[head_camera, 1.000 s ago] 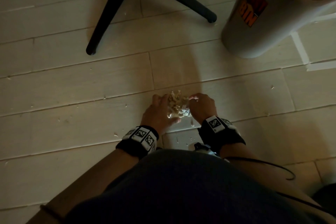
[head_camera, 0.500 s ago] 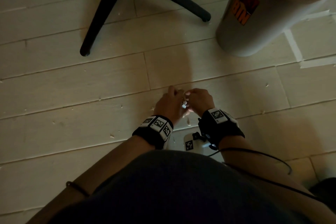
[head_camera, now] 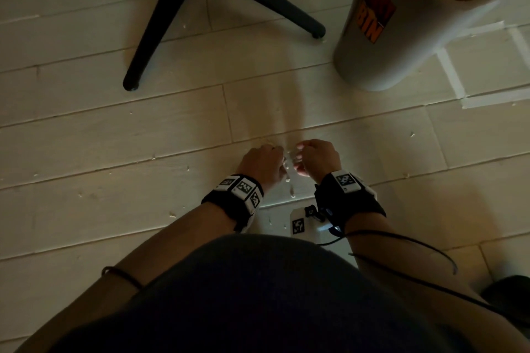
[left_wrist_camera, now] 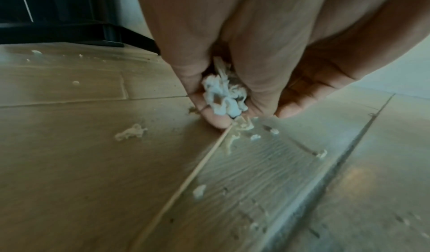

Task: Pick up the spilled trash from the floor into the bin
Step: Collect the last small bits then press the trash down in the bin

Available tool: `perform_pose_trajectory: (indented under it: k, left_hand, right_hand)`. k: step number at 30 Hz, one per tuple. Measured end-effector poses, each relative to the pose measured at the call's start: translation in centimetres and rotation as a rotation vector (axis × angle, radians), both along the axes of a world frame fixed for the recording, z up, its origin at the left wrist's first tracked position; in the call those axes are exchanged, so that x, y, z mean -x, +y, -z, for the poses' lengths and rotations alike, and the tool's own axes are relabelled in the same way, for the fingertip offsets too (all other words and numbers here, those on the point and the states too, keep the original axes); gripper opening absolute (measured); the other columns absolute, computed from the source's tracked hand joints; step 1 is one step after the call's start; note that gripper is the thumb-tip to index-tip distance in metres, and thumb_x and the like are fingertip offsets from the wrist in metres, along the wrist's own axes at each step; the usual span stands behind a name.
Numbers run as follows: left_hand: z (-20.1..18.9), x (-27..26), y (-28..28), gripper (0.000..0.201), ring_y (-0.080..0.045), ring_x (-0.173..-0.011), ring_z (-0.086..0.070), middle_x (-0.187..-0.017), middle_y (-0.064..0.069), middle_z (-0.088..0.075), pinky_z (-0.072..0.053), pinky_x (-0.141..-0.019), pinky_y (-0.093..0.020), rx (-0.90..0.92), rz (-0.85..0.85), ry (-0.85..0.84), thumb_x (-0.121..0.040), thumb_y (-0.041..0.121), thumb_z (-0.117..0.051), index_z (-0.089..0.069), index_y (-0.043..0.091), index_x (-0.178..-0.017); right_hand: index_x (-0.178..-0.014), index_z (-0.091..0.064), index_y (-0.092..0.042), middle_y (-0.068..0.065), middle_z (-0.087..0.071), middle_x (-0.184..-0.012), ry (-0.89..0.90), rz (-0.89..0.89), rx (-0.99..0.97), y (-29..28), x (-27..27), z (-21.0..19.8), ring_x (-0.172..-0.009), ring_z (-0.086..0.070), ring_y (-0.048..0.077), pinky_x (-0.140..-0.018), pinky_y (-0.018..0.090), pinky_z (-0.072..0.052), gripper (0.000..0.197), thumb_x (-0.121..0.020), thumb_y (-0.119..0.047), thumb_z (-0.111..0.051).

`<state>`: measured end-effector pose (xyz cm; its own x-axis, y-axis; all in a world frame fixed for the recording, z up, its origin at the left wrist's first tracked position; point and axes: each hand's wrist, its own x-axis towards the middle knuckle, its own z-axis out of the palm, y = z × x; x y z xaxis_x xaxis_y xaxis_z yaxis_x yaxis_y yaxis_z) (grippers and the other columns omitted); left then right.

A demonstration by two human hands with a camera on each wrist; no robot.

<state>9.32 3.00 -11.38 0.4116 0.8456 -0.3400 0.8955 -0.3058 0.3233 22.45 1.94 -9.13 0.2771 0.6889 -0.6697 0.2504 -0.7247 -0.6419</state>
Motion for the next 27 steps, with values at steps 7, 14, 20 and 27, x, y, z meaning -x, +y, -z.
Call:
perform_pose_trajectory:
  k: [7,14,20,27]
  left_hand:
    - [-2.0,1.3,2.2,0.011,-0.007,-0.063,-0.061,-0.072,0.007,-0.066,-0.040,-0.050,-0.011,0.221,-0.475,-0.354,-0.079,0.029,-0.070,-0.067,0.018,-0.080]
    - [-7.1,2.4,4.7,0.007,-0.015,-0.049,-0.060,-0.059,0.001,-0.067,-0.047,-0.053,-0.027,0.196,-0.614,-0.747,-0.082,0.025,-0.065,-0.068,0.020,-0.080]
    - [-16.8,-1.7,8.7,0.010,-0.007,-0.066,-0.065,-0.077,-0.003,-0.068,-0.048,-0.057,-0.018,0.010,-0.371,-0.931,-0.092,0.024,-0.062,-0.064,0.014,-0.092]
    - [-24.1,-9.9,13.9,0.010,-0.013,-0.071,-0.069,-0.073,0.007,-0.065,-0.058,-0.063,-0.032,-0.206,-0.070,-0.951,-0.086,0.028,-0.064,-0.065,0.018,-0.088]
  right_hand:
    - [-0.106,-0.072,-0.014,0.010,-0.075,-0.096,0.016,0.011,-0.009,-0.7,0.0,-0.3,-0.088,-0.073,0.026,-0.092,0.044,-0.057,0.033,-0.087,-0.014,-0.044]
    - [-0.106,-0.074,-0.015,0.011,-0.076,-0.096,0.029,0.010,-0.053,-0.8,0.6,-0.5,-0.090,-0.073,0.030,-0.091,0.046,-0.057,0.045,-0.074,-0.025,-0.043]
    - [-0.098,-0.074,-0.023,0.011,-0.075,-0.101,0.007,0.054,-0.087,-1.3,-0.4,-0.8,-0.091,-0.072,0.032,-0.089,0.047,-0.057,0.037,-0.078,-0.019,-0.044]
    - [-0.094,-0.072,-0.021,0.004,-0.074,-0.096,-0.156,-0.093,-0.402,1.0,-1.1,-7.2,-0.089,-0.068,0.022,-0.081,0.031,-0.052,0.021,-0.092,-0.015,-0.051]
